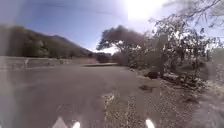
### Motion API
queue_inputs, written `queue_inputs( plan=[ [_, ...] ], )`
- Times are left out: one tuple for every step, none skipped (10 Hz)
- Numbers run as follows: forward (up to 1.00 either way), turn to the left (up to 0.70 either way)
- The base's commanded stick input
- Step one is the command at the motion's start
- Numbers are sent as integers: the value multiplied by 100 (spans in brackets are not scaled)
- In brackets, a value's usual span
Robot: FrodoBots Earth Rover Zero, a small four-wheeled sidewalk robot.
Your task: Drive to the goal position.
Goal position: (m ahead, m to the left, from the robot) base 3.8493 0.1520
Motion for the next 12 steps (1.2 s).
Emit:
queue_inputs(
  plan=[
    [50, 0],
    [50, 0],
    [50, 0],
    [50, 0],
    [50, 0],
    [50, 0],
    [50, 0],
    [50, 0],
    [50, 0],
    [50, 0],
    [50, 0],
    [50, 0]
  ],
)
